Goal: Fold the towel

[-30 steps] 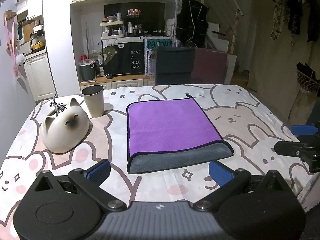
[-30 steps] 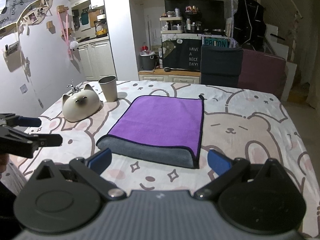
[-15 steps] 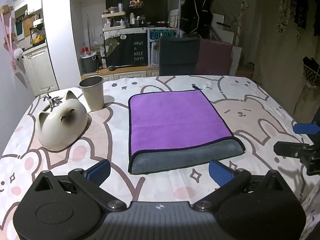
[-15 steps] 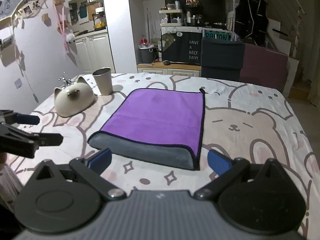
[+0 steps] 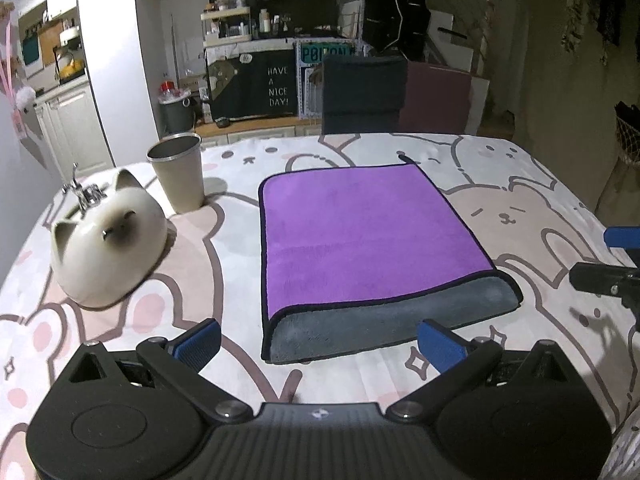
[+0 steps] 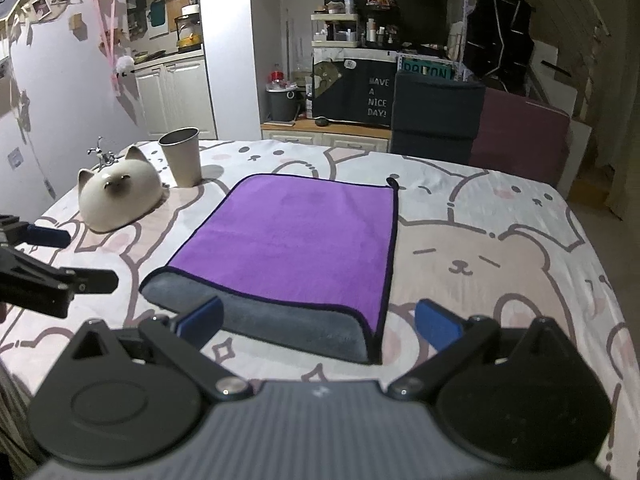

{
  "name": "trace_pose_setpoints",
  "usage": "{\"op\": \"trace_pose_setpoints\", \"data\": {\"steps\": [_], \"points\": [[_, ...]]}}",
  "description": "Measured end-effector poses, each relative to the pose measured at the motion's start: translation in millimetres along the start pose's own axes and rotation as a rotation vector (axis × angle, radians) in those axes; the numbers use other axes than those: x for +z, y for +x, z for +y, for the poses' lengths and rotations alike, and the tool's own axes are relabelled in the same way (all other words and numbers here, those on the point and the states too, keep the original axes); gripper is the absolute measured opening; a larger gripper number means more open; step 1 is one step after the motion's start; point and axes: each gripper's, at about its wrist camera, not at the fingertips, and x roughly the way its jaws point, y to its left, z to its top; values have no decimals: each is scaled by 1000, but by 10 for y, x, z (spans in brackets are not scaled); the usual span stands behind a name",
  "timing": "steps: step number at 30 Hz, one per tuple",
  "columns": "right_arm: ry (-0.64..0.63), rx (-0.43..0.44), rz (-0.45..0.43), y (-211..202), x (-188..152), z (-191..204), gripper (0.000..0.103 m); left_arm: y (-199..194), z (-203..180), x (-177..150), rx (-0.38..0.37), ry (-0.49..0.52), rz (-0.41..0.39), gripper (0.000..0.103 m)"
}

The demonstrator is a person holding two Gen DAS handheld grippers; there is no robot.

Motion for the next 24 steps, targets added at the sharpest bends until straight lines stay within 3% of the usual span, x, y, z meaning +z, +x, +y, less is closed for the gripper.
{"op": "trace_pose_setpoints", "data": {"steps": [5,13,24], "points": [[3,-5,27,163,6,-66,103,178,126,-15,-31,-18,14,103],[-16,9,103,548,-10,-184,103,565,203,-25,-86,34,40,103],[9,86,132,960,-53,-420,103,878,517,12,-254,-23,47,103]]}}
